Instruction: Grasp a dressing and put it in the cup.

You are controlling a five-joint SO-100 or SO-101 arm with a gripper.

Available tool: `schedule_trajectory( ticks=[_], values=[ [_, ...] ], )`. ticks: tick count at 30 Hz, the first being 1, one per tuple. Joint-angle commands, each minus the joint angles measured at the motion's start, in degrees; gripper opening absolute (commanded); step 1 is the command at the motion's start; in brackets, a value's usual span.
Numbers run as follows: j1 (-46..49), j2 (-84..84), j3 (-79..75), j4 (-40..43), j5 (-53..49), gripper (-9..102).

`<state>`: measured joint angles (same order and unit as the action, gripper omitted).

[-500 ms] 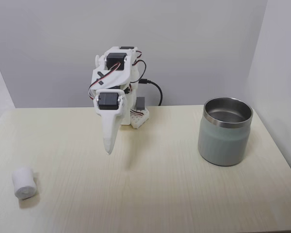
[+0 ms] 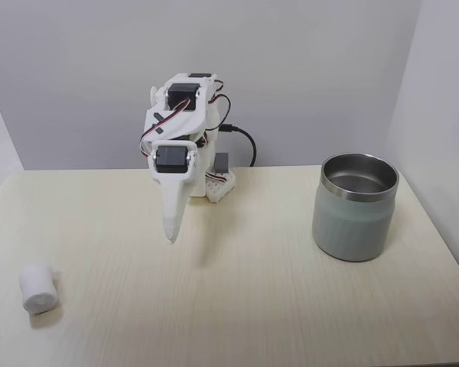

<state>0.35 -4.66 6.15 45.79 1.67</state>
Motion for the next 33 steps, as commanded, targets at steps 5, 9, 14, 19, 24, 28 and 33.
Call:
schedule_trajectory(
  ticks=[5,9,14,19,24,28,33],
  values=[
    [-1.1,-0.3,1.0,-0.7,-1.5,0],
    [0.2,-0.4,6.2,1.5,-0.8,0],
    [0.4,-0.3,15.9,6.4,-1.2,0],
    [1.9,8.3,30.4,10.5,-2.7,0],
    [4.6,23.7,46.5,15.8,-1.3,0],
    [8.3,32.0,55.1,19.2,1.0,1],
    [13.9,44.6,64.5,25.3,6.2,6]
  ],
)
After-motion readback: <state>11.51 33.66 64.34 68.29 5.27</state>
